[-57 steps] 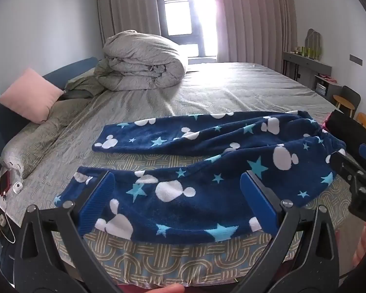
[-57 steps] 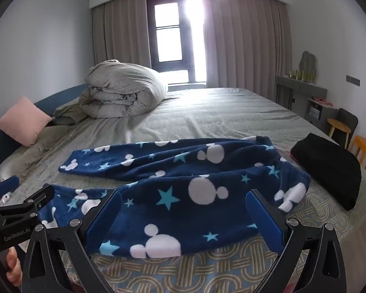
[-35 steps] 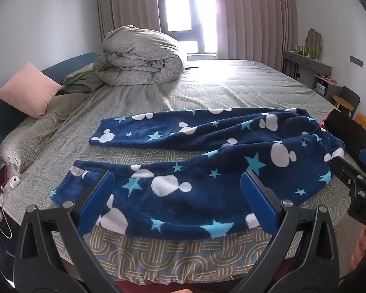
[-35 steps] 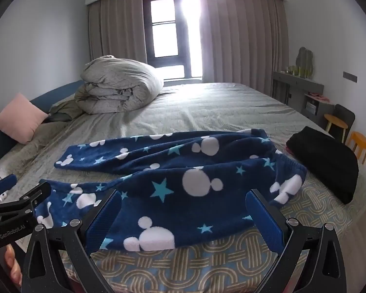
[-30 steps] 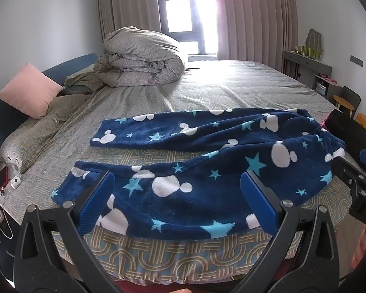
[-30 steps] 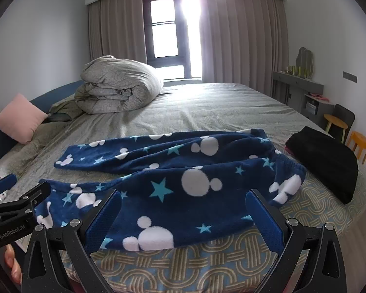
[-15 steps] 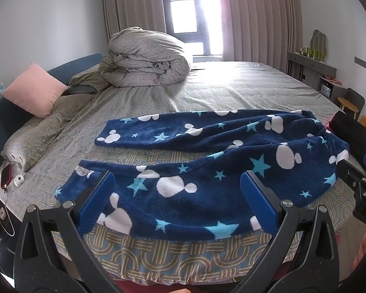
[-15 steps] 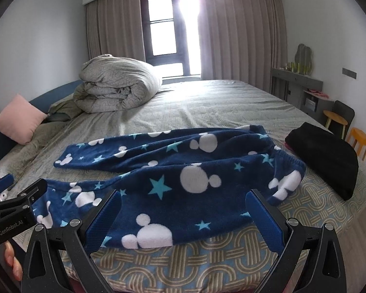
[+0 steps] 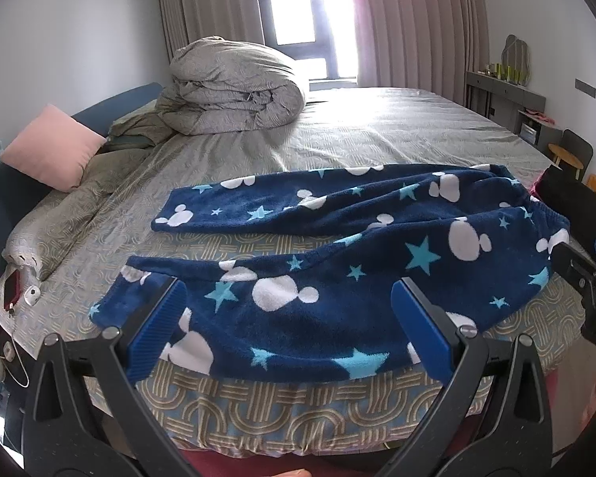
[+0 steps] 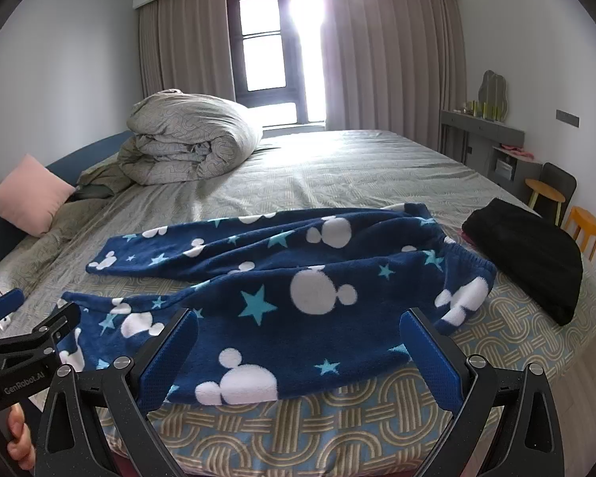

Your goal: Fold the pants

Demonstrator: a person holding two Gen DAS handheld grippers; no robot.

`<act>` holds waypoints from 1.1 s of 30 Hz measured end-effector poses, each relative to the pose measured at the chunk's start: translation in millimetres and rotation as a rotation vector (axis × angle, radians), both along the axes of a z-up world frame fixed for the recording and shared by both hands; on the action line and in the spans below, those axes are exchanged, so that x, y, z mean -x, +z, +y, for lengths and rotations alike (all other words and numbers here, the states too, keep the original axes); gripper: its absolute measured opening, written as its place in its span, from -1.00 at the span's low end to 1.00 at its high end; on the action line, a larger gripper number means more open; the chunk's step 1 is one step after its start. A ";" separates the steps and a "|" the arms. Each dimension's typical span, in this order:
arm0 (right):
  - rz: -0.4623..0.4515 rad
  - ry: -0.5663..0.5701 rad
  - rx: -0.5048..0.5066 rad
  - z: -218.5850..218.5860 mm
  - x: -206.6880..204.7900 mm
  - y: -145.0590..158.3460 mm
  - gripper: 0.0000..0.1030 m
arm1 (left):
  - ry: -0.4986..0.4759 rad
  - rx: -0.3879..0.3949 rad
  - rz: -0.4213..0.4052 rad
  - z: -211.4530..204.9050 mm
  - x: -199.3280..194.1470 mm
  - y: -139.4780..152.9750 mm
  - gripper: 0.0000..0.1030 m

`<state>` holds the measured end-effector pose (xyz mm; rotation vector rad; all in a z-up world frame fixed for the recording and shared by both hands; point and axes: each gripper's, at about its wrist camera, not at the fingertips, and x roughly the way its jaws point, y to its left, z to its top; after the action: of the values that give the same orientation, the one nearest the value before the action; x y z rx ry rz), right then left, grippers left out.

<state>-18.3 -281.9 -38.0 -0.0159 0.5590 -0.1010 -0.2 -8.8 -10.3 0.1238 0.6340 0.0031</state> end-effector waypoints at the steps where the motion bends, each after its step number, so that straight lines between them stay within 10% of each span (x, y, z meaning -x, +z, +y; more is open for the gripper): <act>1: 0.000 0.000 0.000 -0.1 0.0 0.0 1.00 | 0.001 0.000 0.003 -0.3 0.1 -0.5 0.99; 33: 0.025 -0.019 -0.009 -10.6 -3.6 -7.7 1.00 | -0.006 -0.019 0.019 -2.4 -3.2 -7.2 0.99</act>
<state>-14.7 -292.6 -45.7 -0.0028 0.5842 -0.1173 3.0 -11.2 -17.5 0.1441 0.6523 0.0019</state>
